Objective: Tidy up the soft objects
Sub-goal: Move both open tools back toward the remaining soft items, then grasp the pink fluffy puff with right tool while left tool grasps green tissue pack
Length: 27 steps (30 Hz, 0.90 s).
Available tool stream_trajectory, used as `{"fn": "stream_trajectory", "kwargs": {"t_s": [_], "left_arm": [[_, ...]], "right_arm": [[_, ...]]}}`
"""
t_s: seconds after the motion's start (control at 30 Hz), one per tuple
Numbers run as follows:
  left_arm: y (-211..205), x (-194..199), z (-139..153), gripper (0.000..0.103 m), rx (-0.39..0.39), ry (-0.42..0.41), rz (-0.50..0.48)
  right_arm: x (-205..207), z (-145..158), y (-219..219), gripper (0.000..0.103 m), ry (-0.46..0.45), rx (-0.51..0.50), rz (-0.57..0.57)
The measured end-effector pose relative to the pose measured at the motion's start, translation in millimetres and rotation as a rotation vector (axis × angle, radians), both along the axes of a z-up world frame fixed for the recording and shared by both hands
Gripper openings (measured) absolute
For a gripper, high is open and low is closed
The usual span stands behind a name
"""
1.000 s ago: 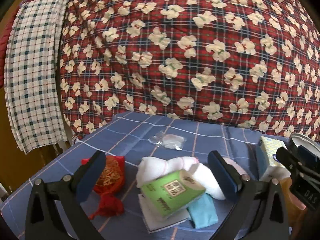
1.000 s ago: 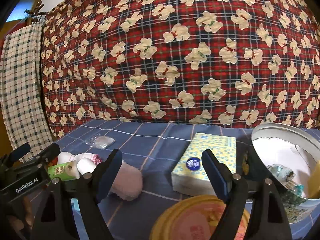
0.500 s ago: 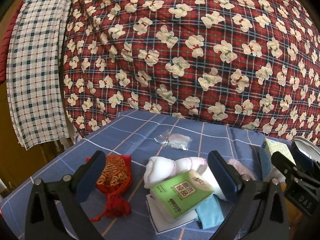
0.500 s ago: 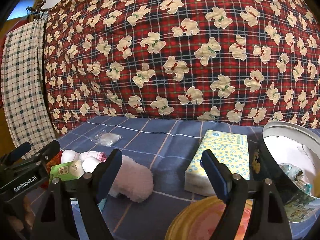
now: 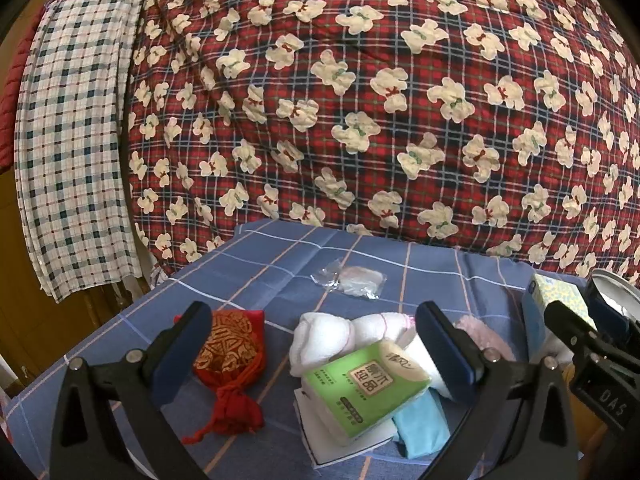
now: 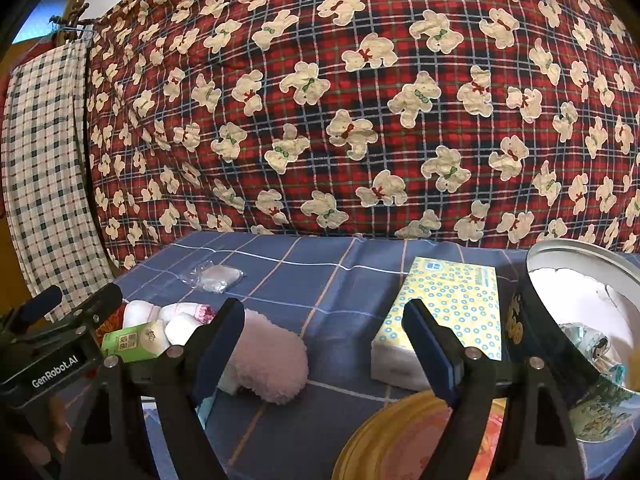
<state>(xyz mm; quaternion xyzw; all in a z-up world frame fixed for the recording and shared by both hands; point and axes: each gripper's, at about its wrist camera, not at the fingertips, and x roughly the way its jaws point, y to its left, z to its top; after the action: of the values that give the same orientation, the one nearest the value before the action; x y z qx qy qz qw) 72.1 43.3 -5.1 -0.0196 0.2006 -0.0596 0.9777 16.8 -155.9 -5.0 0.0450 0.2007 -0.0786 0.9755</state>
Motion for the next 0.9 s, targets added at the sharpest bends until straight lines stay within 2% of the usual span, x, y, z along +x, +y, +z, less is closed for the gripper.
{"fn": "stream_trajectory", "kwargs": {"t_s": [0.27,0.6,0.73,0.9], "left_arm": [[-1,-1,0,0.103,0.011,-0.002,0.0],[6,1,-3,0.103,-0.014,0.017,0.023],[23,4,-3,0.103,0.006,0.028,0.073],[51,10,-6,0.103,-0.024,0.065,0.137]], "right_arm": [[-1,1,1,0.083,-0.005,0.0,0.007],[4,-1,6,0.083,0.022,-0.012,0.026],[9,-3,11,0.083,0.05,-0.002,0.046],[18,-7,23,0.083,0.09,-0.003,0.104]]}}
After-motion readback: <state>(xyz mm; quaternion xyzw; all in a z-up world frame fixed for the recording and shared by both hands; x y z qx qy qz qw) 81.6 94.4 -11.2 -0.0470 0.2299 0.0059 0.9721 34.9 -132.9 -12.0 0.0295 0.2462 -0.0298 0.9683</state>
